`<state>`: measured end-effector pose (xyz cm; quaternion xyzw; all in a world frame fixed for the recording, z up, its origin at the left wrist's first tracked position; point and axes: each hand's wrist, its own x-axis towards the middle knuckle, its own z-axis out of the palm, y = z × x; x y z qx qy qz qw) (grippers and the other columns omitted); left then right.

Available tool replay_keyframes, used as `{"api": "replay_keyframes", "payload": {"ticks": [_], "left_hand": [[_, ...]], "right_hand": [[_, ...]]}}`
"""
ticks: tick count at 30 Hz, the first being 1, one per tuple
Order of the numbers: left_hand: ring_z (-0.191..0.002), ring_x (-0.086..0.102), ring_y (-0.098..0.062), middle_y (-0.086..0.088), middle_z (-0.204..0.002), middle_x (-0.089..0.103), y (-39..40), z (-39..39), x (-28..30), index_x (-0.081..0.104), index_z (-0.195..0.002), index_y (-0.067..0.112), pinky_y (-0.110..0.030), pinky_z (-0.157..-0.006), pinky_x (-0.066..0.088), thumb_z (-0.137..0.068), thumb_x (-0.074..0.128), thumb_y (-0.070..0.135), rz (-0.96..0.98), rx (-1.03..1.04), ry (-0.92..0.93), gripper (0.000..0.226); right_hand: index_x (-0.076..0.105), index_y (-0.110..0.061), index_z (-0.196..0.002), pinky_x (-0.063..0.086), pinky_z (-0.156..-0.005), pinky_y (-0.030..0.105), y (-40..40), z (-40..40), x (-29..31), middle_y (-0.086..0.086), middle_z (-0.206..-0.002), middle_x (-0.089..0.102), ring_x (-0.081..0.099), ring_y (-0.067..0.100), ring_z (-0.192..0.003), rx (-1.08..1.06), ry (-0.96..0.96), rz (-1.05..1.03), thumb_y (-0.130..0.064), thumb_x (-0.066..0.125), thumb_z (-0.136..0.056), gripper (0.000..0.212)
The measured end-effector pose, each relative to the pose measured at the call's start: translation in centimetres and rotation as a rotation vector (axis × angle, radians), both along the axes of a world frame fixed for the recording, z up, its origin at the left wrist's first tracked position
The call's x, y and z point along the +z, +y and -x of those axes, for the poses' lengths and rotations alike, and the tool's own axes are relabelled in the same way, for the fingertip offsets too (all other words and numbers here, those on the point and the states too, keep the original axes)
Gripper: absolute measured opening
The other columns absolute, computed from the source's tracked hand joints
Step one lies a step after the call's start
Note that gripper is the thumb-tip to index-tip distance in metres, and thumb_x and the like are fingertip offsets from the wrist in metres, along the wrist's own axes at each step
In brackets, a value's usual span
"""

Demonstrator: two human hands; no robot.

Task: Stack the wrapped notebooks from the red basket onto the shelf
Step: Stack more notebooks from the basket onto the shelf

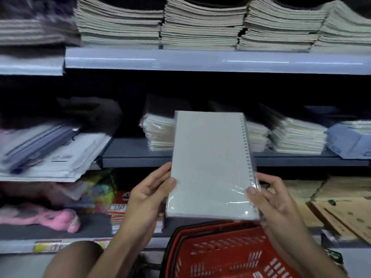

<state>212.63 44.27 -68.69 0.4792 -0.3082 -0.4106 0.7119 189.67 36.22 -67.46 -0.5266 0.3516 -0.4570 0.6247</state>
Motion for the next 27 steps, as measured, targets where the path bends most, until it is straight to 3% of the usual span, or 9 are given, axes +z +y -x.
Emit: {"api": "replay_keyframes", "payload": {"ticks": [5, 7, 9, 11, 12, 19, 21, 24, 27], "left_hand": [[-0.116, 0.067, -0.022, -0.004, -0.121, 0.073, -1.1, -3.9, 2.5, 0.064, -0.127, 0.018, -0.041, -0.102, 0.048, -0.084, 0.068, 0.016, 0.019, 0.122, 0.002, 0.043], [-0.113, 0.069, -0.018, -0.002, -0.120, 0.074, -2.1, -5.7, 4.0, 0.064, -0.127, 0.021, -0.035, -0.093, 0.054, -0.090, 0.066, 0.016, 0.023, 0.135, -0.047, 0.038], [-0.103, 0.073, -0.013, -0.002, -0.116, 0.075, -3.4, -7.3, 5.6, 0.066, -0.125, 0.022, -0.025, -0.076, 0.058, -0.092, 0.066, 0.017, 0.010, 0.168, -0.076, 0.033], [-0.086, 0.075, -0.009, -0.005, -0.110, 0.076, -4.7, -8.9, 6.6, 0.067, -0.124, 0.020, -0.017, -0.058, 0.055, -0.092, 0.067, 0.016, -0.021, 0.215, -0.075, 0.032], [-0.083, 0.075, -0.009, -0.005, -0.108, 0.077, -5.4, -9.6, 6.8, 0.067, -0.125, 0.017, -0.016, -0.056, 0.054, -0.092, 0.067, 0.014, -0.035, 0.229, -0.061, 0.033], [-0.097, 0.074, -0.015, 0.001, -0.100, 0.079, -7.7, -10.7, 6.6, 0.072, -0.116, 0.018, -0.032, -0.091, 0.055, -0.092, 0.068, 0.018, -0.077, 0.312, -0.070, 0.024], [-0.096, 0.074, -0.011, 0.006, -0.101, 0.079, -6.9, -10.0, 6.6, 0.071, -0.117, 0.020, -0.030, -0.084, 0.056, -0.095, 0.064, 0.024, -0.051, 0.357, -0.128, 0.023], [-0.078, 0.072, -0.003, 0.014, -0.096, 0.077, -4.5, -8.5, 6.4, 0.070, -0.119, 0.030, -0.026, -0.077, 0.055, -0.092, 0.065, 0.038, -0.039, 0.430, -0.351, 0.028], [-0.087, 0.067, 0.009, 0.014, -0.101, 0.075, -3.5, -7.3, 5.7, 0.072, -0.114, 0.030, -0.011, -0.077, 0.052, -0.082, 0.075, 0.031, -0.024, 0.468, -0.623, 0.032]], "right_hand": [[0.058, -0.024, -0.116, 0.046, -0.048, 0.011, -3.8, -5.4, 2.0, 0.002, -0.093, 0.078, 0.071, 0.004, -0.071, 0.036, 0.002, 0.049, -0.014, 0.063, -0.094, 0.024], [0.058, -0.020, -0.119, 0.053, -0.051, 0.018, -5.5, -7.6, 3.2, 0.002, -0.094, 0.078, 0.073, 0.009, -0.078, 0.057, -0.028, 0.025, -0.012, 0.062, -0.096, 0.024], [0.058, -0.016, -0.121, 0.061, -0.059, 0.034, -7.0, -9.8, 4.1, 0.005, -0.099, 0.078, 0.075, 0.021, -0.088, 0.090, -0.077, -0.019, -0.011, 0.061, -0.097, 0.024], [0.059, -0.014, -0.121, 0.061, -0.063, 0.039, -8.3, -11.7, 4.5, 0.003, -0.099, 0.077, 0.075, 0.022, -0.087, 0.103, -0.098, -0.072, -0.013, 0.061, -0.097, 0.023], [0.060, -0.013, -0.121, 0.061, -0.063, 0.039, -8.9, -12.6, 4.5, 0.005, -0.102, 0.075, 0.075, 0.023, -0.086, 0.102, -0.096, -0.099, -0.013, 0.062, -0.098, 0.023], [0.056, -0.007, -0.131, 0.062, -0.068, 0.036, -10.7, -14.9, 3.3, 0.012, -0.120, 0.069, 0.071, 0.024, -0.102, 0.101, -0.058, -0.207, -0.017, 0.067, -0.095, 0.040], [0.052, -0.010, -0.136, 0.063, -0.075, 0.037, -10.1, -13.7, 3.1, 0.009, -0.123, 0.067, 0.072, 0.020, -0.102, 0.106, -0.009, -0.128, -0.027, 0.075, -0.087, 0.057], [0.044, -0.023, -0.141, 0.060, -0.089, 0.038, -8.6, -11.6, 2.3, -0.002, -0.123, 0.064, 0.076, 0.019, -0.092, 0.098, 0.141, 0.026, -0.036, 0.082, -0.066, 0.085], [0.056, -0.025, -0.132, 0.059, -0.086, 0.031, -8.0, -10.8, 1.3, -0.008, -0.106, 0.074, 0.077, 0.020, -0.085, 0.084, 0.171, 0.095, -0.029, 0.082, -0.067, 0.070]]}}
